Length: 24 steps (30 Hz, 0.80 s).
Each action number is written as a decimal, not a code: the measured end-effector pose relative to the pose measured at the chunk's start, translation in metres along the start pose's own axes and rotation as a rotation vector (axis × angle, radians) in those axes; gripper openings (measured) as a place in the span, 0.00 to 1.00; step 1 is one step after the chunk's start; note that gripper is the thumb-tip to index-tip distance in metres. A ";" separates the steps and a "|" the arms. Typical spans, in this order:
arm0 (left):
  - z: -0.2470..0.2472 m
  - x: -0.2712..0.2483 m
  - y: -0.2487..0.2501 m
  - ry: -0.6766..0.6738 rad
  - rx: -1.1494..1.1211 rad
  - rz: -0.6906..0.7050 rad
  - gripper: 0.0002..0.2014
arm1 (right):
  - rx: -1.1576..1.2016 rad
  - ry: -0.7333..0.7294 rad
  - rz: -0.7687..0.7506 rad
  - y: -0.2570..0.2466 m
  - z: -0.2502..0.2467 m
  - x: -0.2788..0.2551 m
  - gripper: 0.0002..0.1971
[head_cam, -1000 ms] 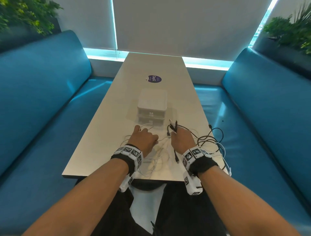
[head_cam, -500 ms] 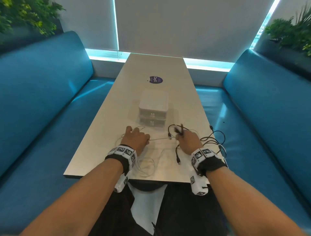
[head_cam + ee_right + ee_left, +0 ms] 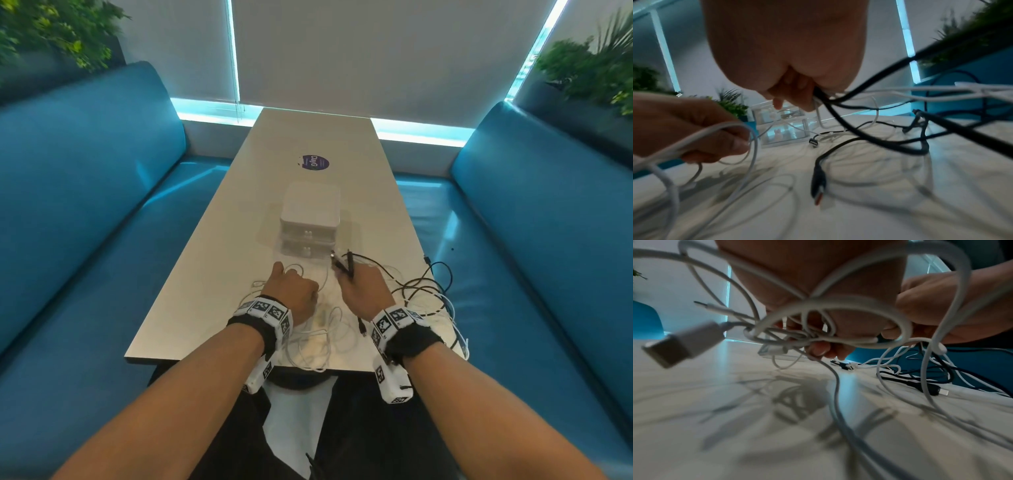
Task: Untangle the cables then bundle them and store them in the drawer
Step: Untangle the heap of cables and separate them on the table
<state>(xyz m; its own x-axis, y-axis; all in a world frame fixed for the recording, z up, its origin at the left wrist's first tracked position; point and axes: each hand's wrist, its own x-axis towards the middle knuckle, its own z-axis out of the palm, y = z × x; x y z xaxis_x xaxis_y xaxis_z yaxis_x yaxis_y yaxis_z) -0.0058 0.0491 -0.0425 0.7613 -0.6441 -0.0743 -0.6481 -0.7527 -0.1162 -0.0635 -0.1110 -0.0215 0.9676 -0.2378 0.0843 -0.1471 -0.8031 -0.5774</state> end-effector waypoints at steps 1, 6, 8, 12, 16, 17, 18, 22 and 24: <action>0.000 0.001 0.001 0.017 -0.006 0.016 0.17 | -0.017 -0.069 -0.012 0.000 0.001 0.000 0.17; -0.001 0.002 0.004 0.074 -0.065 0.077 0.15 | -0.090 -0.219 0.009 0.005 0.012 0.002 0.16; -0.001 0.001 -0.003 0.076 -0.061 0.052 0.15 | -0.143 -0.175 0.028 0.010 0.008 0.004 0.15; 0.005 -0.005 -0.023 0.023 -0.073 -0.015 0.14 | -0.231 -0.094 0.183 0.037 -0.011 0.009 0.16; 0.004 0.001 -0.011 0.030 -0.082 -0.007 0.13 | -0.261 -0.064 0.207 0.034 -0.008 0.005 0.15; 0.003 0.003 -0.007 0.025 -0.086 -0.014 0.13 | -0.244 -0.040 0.175 0.030 -0.005 0.004 0.16; 0.002 0.004 -0.004 0.016 -0.091 -0.015 0.14 | -0.217 -0.021 0.125 0.025 -0.002 0.002 0.16; -0.004 0.006 0.006 0.051 -0.109 0.005 0.15 | -0.142 -0.145 0.008 0.010 0.008 -0.002 0.15; -0.005 0.006 0.007 0.070 -0.146 0.002 0.14 | -0.098 -0.194 0.040 0.008 0.011 -0.001 0.15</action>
<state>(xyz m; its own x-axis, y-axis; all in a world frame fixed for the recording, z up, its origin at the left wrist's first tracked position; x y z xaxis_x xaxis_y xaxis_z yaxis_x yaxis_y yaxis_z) -0.0058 0.0389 -0.0384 0.7602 -0.6497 -0.0050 -0.6493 -0.7600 0.0299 -0.0633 -0.1111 -0.0350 0.9805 -0.1685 -0.1008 -0.1964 -0.8466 -0.4946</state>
